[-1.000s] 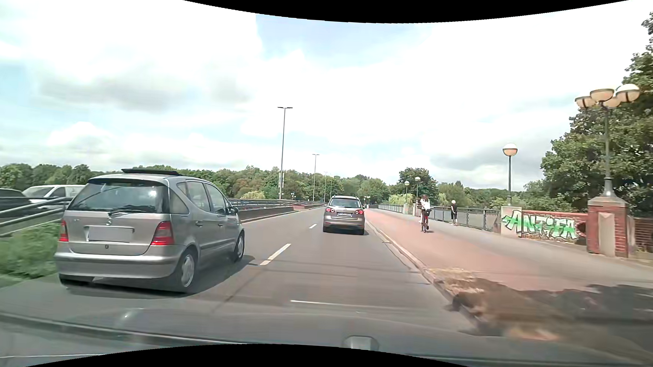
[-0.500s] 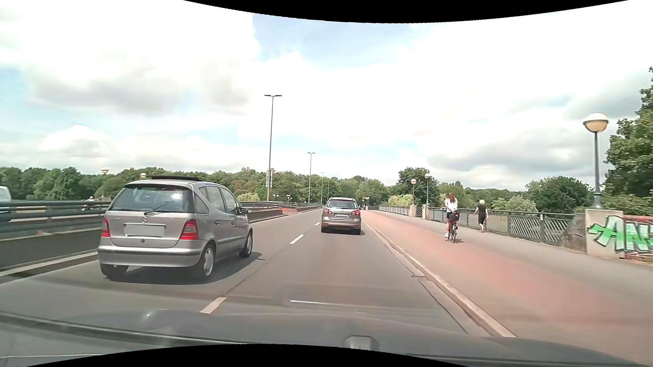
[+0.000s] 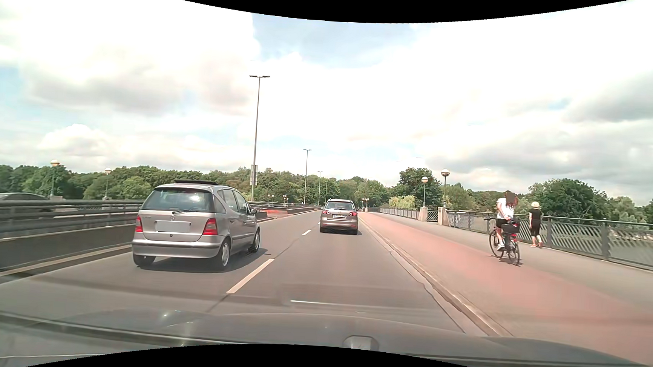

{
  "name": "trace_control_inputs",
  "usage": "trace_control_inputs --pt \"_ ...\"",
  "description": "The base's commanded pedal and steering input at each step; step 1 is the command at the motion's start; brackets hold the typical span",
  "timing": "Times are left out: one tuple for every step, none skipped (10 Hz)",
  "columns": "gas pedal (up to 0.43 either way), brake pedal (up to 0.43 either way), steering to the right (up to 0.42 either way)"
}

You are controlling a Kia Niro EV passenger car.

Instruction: Follow the waypoints while adhering to traffic rules and regulations

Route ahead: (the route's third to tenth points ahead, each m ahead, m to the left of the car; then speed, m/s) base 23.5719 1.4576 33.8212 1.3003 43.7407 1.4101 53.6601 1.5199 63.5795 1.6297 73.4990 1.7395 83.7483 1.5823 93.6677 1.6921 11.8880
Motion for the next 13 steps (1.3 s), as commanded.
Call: trace_control_inputs --pt "0.248 0.018 -0.001" --pt "0.260 0.018 -0.001" --pt "0.260 0.018 -0.001" --pt "0.260 0.018 -0.001" --pt "0.260 0.018 -0.002" --pt "0.248 0.018 -0.002" --pt "0.248 0.012 -0.002" --pt "0.248 0.018 -0.002" --pt "0.248 0.018 -0.002" --pt "0.248 0.018 -0.001" --pt "0.248 0.018 0.000" --pt "0.248 0.018 0.001" --pt "0.248 0.018 0.001"
